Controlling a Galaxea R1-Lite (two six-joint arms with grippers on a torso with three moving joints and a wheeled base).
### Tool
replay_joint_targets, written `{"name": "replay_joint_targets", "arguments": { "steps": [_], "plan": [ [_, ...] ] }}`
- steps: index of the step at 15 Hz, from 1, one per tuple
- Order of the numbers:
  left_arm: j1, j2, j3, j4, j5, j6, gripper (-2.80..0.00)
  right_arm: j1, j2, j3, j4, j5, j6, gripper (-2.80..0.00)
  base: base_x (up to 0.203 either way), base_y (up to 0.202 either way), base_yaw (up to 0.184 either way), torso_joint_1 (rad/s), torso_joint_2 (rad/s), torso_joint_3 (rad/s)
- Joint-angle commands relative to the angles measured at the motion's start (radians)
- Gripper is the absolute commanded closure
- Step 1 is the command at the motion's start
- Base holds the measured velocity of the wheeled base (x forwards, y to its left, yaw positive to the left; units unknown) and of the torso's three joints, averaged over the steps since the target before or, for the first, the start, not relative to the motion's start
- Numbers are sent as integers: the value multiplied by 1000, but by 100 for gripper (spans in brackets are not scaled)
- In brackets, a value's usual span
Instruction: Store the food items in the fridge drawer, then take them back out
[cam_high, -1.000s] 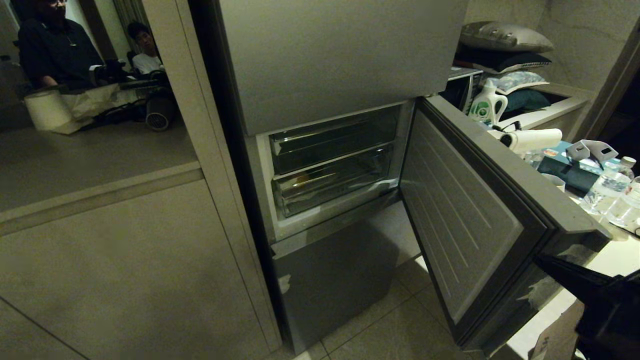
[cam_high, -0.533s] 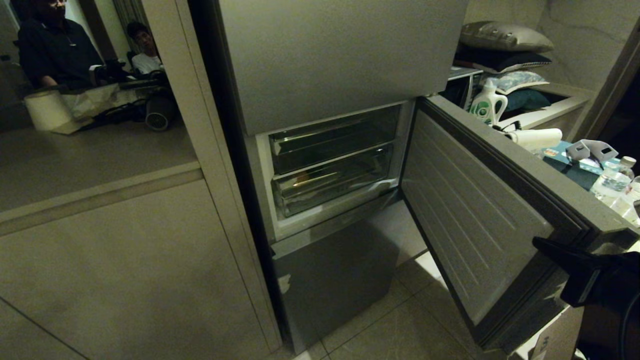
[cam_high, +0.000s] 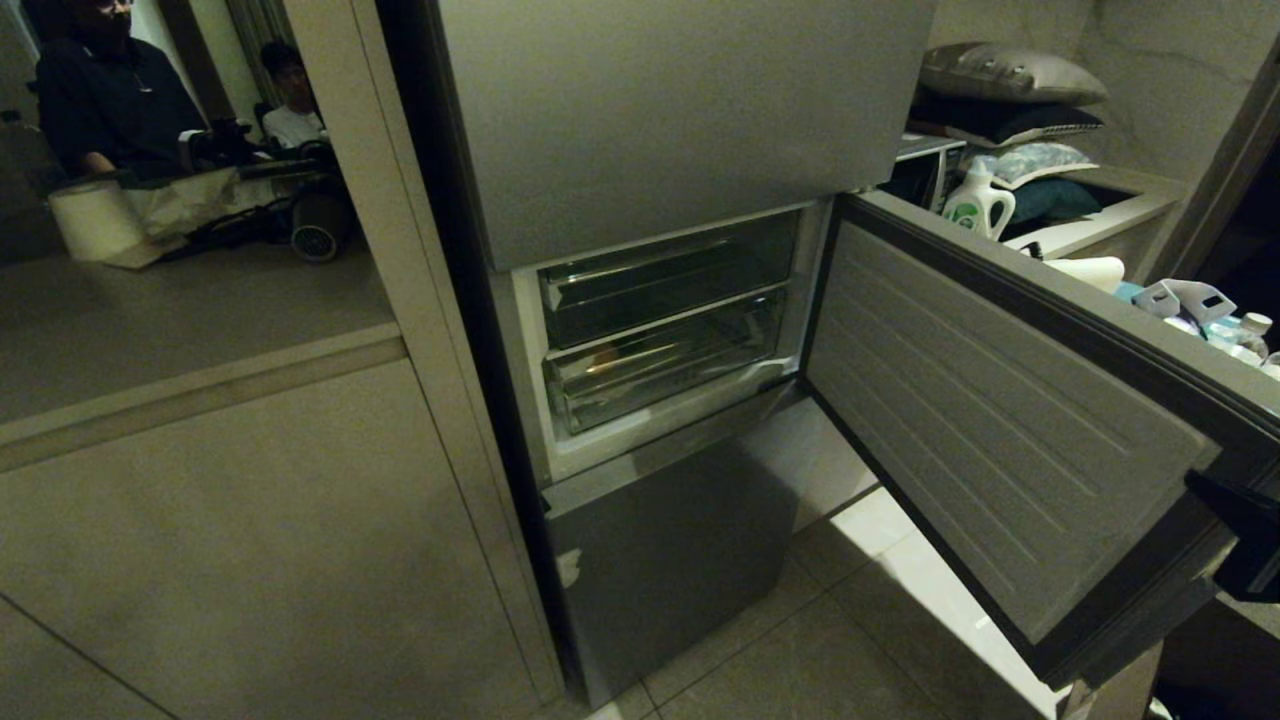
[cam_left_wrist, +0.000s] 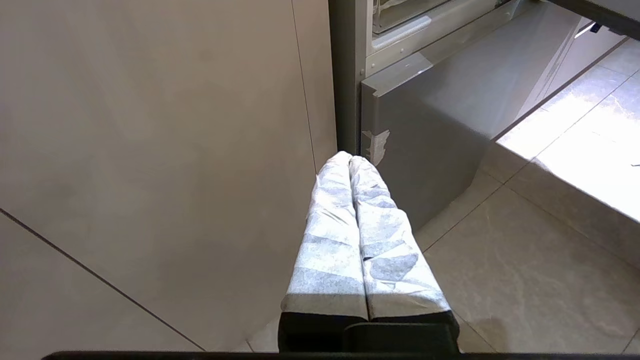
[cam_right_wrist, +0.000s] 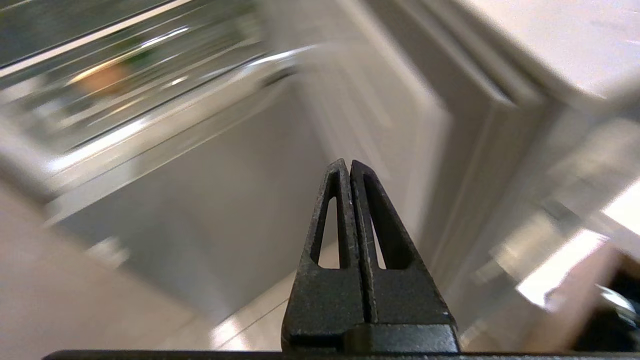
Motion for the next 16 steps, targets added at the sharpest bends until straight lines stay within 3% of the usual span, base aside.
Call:
{"name": "replay_joint_targets", "arguments": {
  "steps": [1,6,11,13,16],
  "plan": [
    [0,0,0,1,0,1,0,-87,-90,28,6,3,-5,0,0,0,0,0,0,0],
    [0,0,0,1,0,1,0,-106,-363,108,244,1,-122,0,0,0,0,0,0,0],
    [0,0,-1,1,0,1,0,-126,-399,107,271,8,-127,0,0,0,0,0,0,0],
    [0,0,0,1,1,1,0,-118,-467,118,348,14,-128,0,0,0,0,0,0,0],
    [0,0,0,1,0,1,0,-129,-342,80,338,15,-107,0,0,0,0,0,0,0]
  ]
}}
